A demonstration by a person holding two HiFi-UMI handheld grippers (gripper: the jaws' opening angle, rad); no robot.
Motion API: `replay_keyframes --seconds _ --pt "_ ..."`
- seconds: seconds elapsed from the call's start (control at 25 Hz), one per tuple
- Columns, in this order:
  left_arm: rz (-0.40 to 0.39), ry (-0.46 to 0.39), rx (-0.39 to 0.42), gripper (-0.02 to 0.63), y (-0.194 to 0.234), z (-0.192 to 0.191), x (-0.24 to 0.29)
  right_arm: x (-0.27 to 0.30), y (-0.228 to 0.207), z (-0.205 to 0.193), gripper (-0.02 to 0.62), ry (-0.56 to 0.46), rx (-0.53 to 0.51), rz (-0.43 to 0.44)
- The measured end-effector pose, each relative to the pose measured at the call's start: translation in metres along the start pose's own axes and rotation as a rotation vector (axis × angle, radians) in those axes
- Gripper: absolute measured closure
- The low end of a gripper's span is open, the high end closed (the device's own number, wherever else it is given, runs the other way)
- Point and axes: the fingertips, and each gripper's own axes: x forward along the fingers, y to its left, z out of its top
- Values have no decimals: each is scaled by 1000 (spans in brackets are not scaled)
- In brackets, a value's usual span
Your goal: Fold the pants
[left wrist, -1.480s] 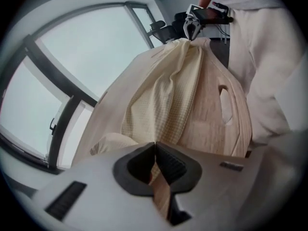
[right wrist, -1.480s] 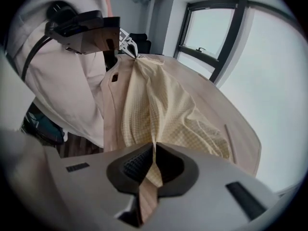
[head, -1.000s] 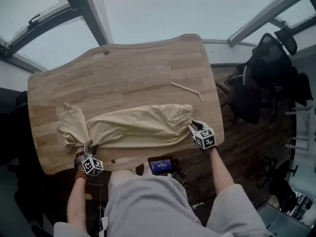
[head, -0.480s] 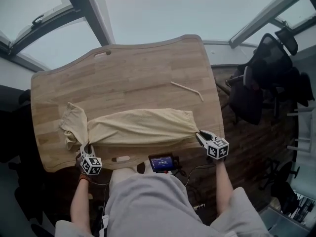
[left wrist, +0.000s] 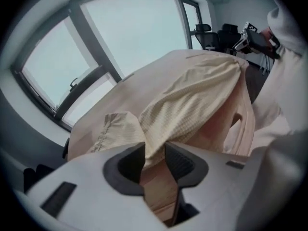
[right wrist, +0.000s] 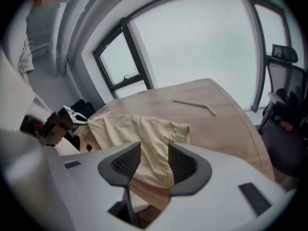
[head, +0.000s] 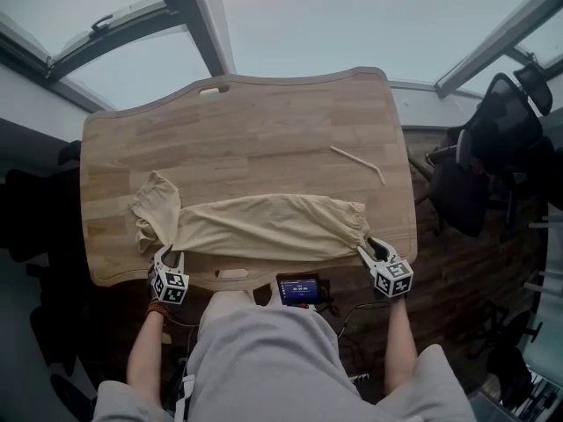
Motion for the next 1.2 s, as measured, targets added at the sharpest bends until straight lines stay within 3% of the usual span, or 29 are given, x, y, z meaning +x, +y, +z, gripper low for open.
replay_keyframes --seconds 0.08,0.16,0.28,0.36,0.48,0.6,0.84,0.92,0.96,1.08,1.2 --pt "11 -35 -35 465 9 5 -6 18 11 2 420 -3 10 30" --pt "14 -52 -46 443 18 4 -7 47 16 -16 422 79 -5 26" --pt "59 -31 -81 443 38 -16 -10 74 7 -45 445 239 -65 -57" --pt "118 -2 -185 443 64 -44 -12 79 5 -48 446 295 -110 -109" --pt "180 43 -273 443 98 -85 -6 73 13 -26 446 264 -128 -190" --pt "182 36 -206 425 111 -103 11 66 40 4 446 204 -119 -240" --pt "31 -99 -132 414 112 -90 38 86 143 53 451 170 -174 -244" --pt "-13 -154 -155 551 123 -86 38 109 185 68 451 149 -193 -225" --pt "-50 -186 -194 587 129 -85 36 122 207 75 453 140 -205 -213" --pt "-192 -267 -385 595 154 -92 30 163 270 92 454 123 -253 -164" --pt "-279 -285 -541 595 193 -117 23 204 333 105 454 106 -297 -103"
